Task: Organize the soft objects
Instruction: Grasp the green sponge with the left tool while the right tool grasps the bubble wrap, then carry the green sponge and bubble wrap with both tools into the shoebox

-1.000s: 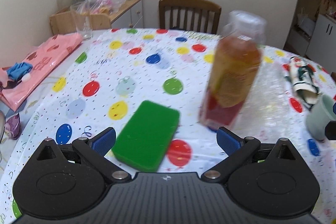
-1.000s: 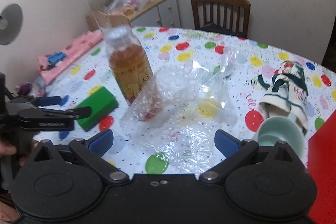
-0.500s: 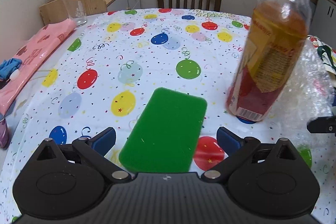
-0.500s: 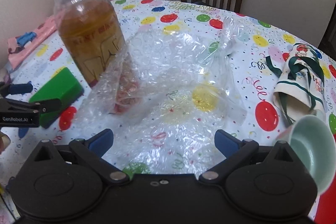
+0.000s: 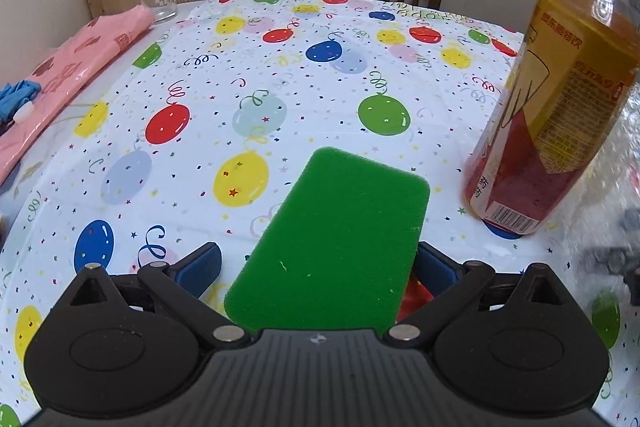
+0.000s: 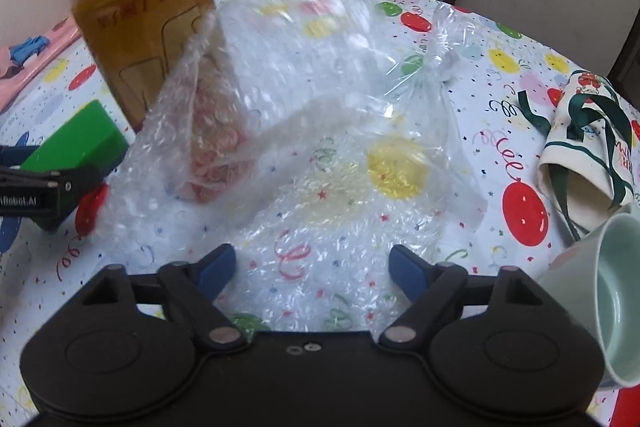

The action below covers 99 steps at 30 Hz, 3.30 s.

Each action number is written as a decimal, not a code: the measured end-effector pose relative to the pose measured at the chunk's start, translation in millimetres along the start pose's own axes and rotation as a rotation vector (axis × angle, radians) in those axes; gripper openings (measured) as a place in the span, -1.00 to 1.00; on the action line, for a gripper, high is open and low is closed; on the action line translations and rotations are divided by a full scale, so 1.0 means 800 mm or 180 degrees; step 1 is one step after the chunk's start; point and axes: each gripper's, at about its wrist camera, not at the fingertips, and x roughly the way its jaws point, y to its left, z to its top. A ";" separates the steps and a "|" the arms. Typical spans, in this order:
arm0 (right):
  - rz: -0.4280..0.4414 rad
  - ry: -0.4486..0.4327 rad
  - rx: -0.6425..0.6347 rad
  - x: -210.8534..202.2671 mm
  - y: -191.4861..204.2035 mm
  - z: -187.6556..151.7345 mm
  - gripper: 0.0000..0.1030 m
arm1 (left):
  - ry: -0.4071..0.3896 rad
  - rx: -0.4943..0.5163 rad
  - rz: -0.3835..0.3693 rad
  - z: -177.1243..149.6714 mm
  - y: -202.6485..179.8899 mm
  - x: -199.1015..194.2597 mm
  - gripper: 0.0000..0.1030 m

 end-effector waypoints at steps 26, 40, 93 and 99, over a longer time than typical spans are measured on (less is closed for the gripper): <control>0.0133 -0.0240 -0.0096 -0.072 0.012 -0.025 -0.84 | 0.0008 -0.0352 -0.0142 -0.007 -0.013 -0.045 0.54; 0.0370 -0.0549 0.0257 -0.174 -0.019 -0.046 -0.85 | -0.0113 -0.0414 -0.0453 -0.010 -0.046 -0.123 0.54; -0.0401 -0.0975 0.1315 -0.322 -0.446 -0.207 -0.85 | -0.0194 0.1114 -0.1304 -0.004 -0.604 -0.246 0.54; -0.0365 -0.0787 0.1358 -0.290 -0.463 -0.193 -0.85 | -0.0092 0.1279 -0.1361 -0.018 -0.646 -0.220 0.54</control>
